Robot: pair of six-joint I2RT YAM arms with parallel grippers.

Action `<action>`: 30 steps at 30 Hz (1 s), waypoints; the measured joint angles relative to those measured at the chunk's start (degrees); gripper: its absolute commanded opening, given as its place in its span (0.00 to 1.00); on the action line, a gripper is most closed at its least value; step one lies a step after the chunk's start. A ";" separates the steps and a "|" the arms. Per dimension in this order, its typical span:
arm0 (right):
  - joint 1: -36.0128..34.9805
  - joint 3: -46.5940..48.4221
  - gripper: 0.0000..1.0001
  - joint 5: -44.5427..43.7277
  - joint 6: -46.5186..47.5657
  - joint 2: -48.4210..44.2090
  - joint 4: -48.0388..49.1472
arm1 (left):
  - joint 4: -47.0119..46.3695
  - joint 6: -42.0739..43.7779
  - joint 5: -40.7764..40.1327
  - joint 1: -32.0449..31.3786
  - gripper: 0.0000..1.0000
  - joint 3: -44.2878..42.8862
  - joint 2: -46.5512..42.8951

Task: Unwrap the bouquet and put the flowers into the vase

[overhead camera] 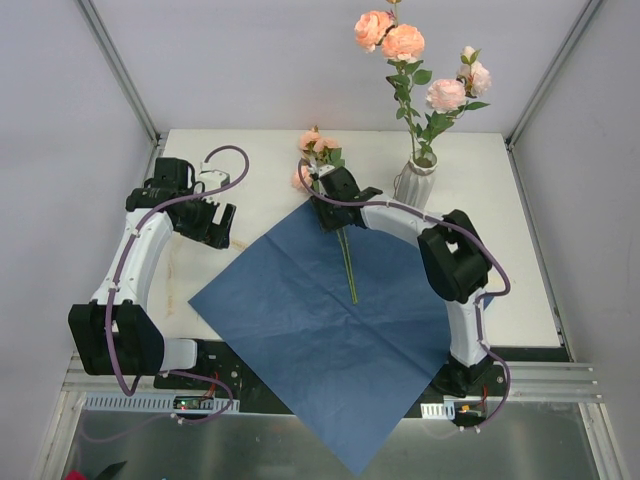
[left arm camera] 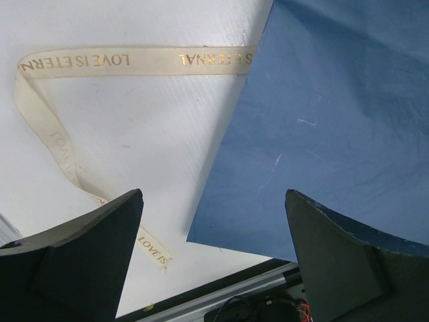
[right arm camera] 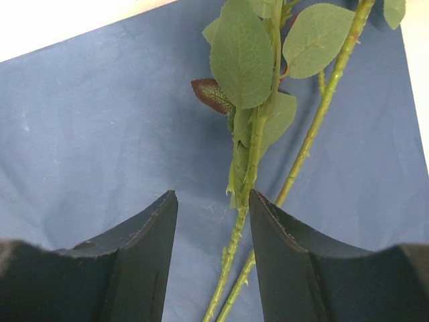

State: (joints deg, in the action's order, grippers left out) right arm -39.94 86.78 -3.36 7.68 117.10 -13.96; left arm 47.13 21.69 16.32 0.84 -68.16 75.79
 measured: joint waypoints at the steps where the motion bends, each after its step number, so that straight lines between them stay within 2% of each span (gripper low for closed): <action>1: 0.00 0.35 0.50 0.00 0.00 0.76 -0.04 | -0.11 0.02 0.00 0.00 0.87 0.15 0.00; 15: 0.04 2.95 0.49 -0.44 0.02 4.09 -0.37 | -1.01 0.20 -0.02 0.00 0.87 1.03 0.31; 30: 0.04 1.31 0.46 -2.86 0.48 0.33 0.00 | -1.09 0.20 -0.02 0.00 0.87 2.54 0.33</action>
State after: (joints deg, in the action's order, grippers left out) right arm -39.90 88.09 -6.22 8.16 117.43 -13.96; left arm 46.04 21.89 16.29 0.84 -65.63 76.12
